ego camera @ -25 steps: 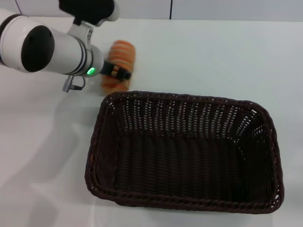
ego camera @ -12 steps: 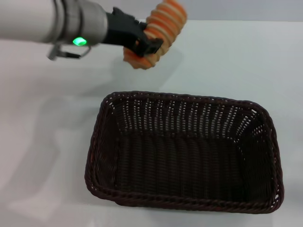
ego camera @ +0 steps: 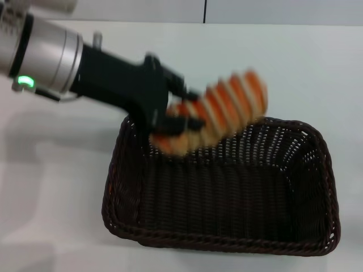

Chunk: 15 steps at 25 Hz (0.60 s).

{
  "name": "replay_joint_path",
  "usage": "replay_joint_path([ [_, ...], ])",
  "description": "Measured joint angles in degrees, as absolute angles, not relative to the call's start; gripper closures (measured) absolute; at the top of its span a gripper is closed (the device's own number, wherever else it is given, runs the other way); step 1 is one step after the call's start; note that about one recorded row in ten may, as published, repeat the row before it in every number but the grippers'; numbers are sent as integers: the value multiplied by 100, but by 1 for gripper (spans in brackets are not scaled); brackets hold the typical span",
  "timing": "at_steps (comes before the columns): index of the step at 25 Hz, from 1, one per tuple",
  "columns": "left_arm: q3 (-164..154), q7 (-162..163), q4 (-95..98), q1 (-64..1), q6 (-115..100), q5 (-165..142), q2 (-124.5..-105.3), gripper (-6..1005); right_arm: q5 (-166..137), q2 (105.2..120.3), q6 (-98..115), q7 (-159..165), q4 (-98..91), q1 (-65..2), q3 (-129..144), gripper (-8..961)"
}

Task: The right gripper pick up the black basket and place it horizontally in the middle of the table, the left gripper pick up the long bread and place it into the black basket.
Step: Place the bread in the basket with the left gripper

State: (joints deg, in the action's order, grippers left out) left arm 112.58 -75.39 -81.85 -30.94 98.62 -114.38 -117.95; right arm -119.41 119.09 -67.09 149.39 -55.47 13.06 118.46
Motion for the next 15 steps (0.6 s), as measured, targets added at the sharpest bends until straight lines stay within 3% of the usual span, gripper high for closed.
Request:
replay_joint_path([
  [7,10914,-7495,-7943,-3093,9900,-11681,-11824,635,-11965,11906,-6783,14923,-5568,1273,11849,121],
  [15,10896,-7505,-7871,-3135,9839,-11690,-11821,328,-11969,11900,-6830,14917,-5575,1281,11872,122],
])
